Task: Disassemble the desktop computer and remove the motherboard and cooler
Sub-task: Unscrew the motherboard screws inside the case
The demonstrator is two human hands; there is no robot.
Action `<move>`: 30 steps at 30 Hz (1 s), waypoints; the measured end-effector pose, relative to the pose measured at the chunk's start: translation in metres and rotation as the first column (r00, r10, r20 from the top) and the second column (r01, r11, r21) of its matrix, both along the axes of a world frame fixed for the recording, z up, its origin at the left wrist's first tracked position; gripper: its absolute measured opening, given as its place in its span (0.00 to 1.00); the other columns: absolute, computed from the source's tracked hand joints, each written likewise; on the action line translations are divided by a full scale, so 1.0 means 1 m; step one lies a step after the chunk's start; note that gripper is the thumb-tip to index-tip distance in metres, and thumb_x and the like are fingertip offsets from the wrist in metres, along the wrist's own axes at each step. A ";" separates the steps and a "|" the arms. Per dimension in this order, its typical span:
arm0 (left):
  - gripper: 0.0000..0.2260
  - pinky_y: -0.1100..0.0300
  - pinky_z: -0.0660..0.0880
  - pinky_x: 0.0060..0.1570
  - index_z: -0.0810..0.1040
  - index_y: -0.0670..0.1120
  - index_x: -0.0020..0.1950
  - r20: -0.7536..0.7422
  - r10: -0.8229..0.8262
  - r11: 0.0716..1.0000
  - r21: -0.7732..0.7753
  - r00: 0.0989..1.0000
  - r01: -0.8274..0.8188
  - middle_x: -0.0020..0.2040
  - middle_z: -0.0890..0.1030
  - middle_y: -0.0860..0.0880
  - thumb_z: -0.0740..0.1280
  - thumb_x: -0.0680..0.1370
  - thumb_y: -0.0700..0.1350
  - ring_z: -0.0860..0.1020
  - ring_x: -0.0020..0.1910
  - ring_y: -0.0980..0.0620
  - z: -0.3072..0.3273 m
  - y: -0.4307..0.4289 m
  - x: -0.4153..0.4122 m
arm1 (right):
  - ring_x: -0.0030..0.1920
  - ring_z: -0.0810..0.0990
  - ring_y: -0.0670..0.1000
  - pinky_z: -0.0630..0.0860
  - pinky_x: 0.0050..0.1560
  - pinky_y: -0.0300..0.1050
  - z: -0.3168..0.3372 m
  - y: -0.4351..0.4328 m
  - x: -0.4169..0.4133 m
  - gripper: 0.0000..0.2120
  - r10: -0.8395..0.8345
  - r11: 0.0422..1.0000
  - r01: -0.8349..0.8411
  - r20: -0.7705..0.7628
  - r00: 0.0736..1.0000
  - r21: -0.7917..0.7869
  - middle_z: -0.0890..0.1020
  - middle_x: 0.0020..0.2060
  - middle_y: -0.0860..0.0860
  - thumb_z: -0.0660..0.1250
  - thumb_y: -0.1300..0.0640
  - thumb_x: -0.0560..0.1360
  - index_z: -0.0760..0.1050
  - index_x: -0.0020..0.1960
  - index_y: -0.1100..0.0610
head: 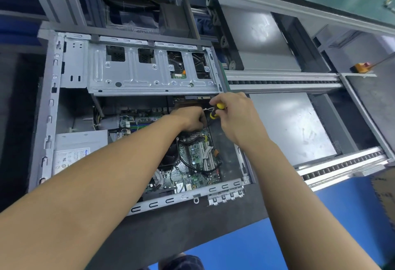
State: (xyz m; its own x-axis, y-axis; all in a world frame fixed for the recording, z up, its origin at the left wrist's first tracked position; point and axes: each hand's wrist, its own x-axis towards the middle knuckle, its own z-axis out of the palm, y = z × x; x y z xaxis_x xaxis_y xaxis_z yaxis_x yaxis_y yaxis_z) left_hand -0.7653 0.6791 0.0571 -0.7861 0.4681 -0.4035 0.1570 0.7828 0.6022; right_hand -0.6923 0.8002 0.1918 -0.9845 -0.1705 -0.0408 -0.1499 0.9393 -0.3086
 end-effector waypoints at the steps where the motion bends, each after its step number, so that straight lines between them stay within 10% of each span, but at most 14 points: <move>1: 0.05 0.57 0.74 0.47 0.77 0.60 0.41 0.002 0.014 1.000 -0.001 1.000 -0.014 0.42 0.78 0.59 0.67 0.75 0.49 0.78 0.47 0.51 -0.001 0.001 0.000 | 0.51 0.68 0.41 0.56 0.44 0.14 0.001 0.000 0.000 0.18 0.004 1.000 -0.004 0.003 1.000 0.002 0.79 0.57 0.56 0.65 0.71 0.76 0.79 0.61 0.56; 30: 0.10 0.62 0.65 0.30 0.74 0.57 0.33 -0.034 0.008 1.000 -0.006 0.999 -0.008 0.33 0.75 0.60 0.68 0.74 0.48 0.73 0.33 0.60 0.000 0.001 0.000 | 0.56 0.77 0.56 0.73 0.56 0.46 0.009 -0.006 -0.005 0.12 -0.033 0.998 0.033 0.000 0.999 0.047 0.83 0.53 0.55 0.71 0.58 0.76 0.82 0.59 0.56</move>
State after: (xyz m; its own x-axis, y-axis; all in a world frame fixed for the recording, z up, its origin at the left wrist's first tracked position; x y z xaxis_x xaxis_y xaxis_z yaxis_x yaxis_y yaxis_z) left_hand -0.7654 0.6804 0.0570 -0.8031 0.4594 -0.3795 0.1710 0.7878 0.5917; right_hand -0.6969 0.7937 0.2003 -0.9896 -0.1357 -0.0484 -0.1183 0.9571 -0.2645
